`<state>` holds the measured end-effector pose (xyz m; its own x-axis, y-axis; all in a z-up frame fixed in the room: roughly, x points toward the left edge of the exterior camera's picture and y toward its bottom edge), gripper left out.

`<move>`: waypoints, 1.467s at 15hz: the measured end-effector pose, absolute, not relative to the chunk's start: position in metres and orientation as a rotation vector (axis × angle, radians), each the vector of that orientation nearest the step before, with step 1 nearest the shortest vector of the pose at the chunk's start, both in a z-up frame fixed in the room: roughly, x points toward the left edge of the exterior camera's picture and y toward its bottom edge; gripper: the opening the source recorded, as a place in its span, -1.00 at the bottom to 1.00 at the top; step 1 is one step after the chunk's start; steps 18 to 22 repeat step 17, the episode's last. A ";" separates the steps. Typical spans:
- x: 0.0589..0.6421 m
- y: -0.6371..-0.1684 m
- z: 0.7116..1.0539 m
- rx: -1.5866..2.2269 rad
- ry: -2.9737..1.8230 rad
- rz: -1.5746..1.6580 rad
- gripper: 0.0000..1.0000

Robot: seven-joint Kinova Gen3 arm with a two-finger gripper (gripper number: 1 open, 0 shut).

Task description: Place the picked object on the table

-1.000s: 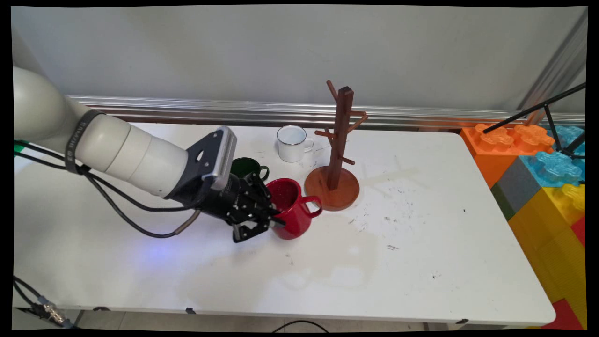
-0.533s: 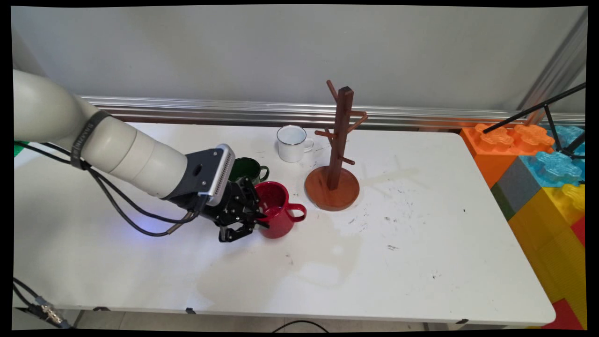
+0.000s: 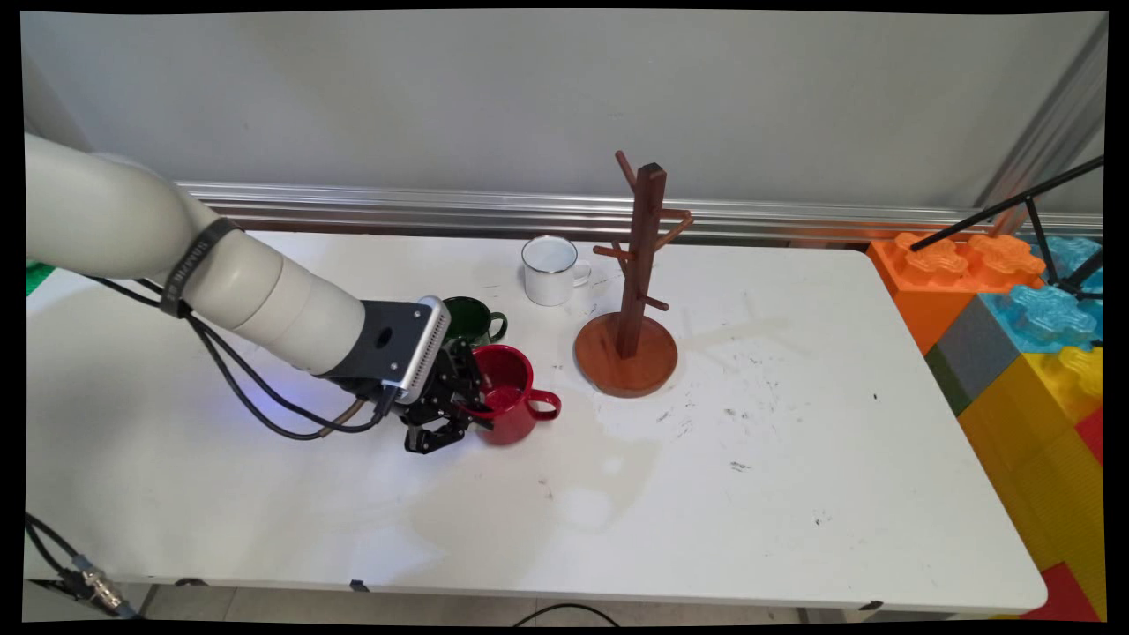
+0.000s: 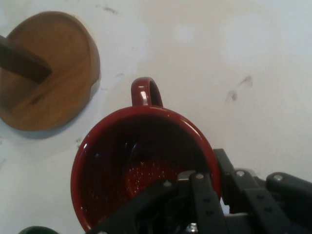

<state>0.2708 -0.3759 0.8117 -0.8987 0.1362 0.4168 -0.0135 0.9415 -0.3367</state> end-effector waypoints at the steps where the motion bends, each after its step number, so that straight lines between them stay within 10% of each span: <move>1: 0.270 -0.377 0.810 -0.097 -2.656 0.465 -1.00; 8: 0.264 -0.380 0.808 -0.122 -2.659 0.454 -1.00; 9: 0.263 -0.380 0.809 -0.121 -2.658 0.450 1.00; 22: 0.272 -0.379 0.828 -0.116 -2.624 0.434 1.00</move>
